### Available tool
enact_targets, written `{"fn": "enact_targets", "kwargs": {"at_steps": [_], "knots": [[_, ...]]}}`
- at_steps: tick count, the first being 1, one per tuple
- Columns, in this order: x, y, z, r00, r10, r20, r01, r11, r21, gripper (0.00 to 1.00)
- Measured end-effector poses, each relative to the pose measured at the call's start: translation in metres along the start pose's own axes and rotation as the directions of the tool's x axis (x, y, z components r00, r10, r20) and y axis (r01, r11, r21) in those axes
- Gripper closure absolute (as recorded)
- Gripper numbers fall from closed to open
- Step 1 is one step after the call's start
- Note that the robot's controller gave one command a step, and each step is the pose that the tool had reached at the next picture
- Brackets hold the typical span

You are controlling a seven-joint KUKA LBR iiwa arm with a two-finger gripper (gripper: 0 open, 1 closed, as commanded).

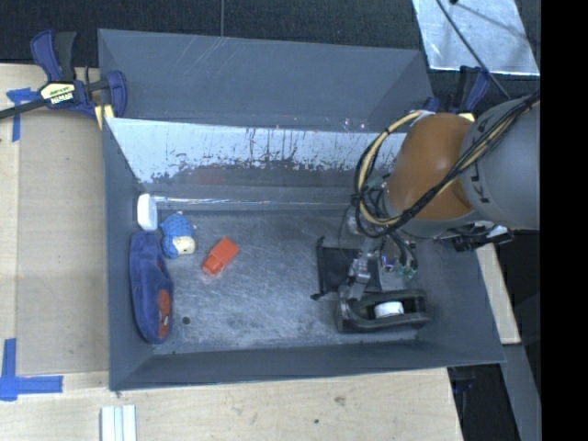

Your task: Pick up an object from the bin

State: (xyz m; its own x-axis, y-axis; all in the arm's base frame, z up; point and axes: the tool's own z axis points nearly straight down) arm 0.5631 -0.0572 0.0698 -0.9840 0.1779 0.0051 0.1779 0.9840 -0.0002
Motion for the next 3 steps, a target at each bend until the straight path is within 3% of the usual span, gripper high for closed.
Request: {"fn": "enact_targets", "kwargs": {"at_steps": [1,2,3], "knots": [[-0.001,0.000,-0.001,1.000,0.000,0.002,0.000,1.000,0.000,1.00],[-0.002,0.000,-0.014,1.000,-0.003,0.015,0.003,1.000,0.000,1.00],[-0.005,0.000,-0.096,1.000,-0.006,0.018,0.006,1.000,-0.001,1.00]]}}
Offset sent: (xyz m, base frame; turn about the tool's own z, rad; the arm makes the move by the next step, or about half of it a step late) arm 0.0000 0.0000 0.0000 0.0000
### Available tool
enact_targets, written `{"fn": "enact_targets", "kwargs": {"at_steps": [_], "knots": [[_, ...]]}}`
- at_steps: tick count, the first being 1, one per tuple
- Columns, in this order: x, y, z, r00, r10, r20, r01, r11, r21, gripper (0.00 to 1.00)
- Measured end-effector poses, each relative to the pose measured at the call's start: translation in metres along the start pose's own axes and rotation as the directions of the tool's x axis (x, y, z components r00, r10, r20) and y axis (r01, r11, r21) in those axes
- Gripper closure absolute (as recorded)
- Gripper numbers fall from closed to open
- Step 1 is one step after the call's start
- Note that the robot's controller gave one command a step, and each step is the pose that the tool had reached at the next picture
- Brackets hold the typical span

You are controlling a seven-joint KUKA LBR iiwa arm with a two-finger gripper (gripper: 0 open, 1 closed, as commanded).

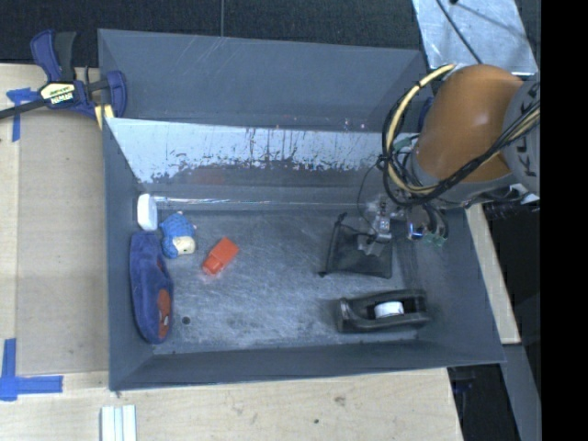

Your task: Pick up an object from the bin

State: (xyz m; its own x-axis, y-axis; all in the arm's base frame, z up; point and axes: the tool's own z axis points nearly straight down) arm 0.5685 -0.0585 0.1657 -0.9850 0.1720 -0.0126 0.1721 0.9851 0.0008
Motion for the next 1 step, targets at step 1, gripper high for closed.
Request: {"fn": "enact_targets", "kwargs": {"at_steps": [1], "knots": [[-0.0019,-0.0002,-0.0250,1.000,-0.003,-0.005,0.003,1.000,0.000,1.00]]}}
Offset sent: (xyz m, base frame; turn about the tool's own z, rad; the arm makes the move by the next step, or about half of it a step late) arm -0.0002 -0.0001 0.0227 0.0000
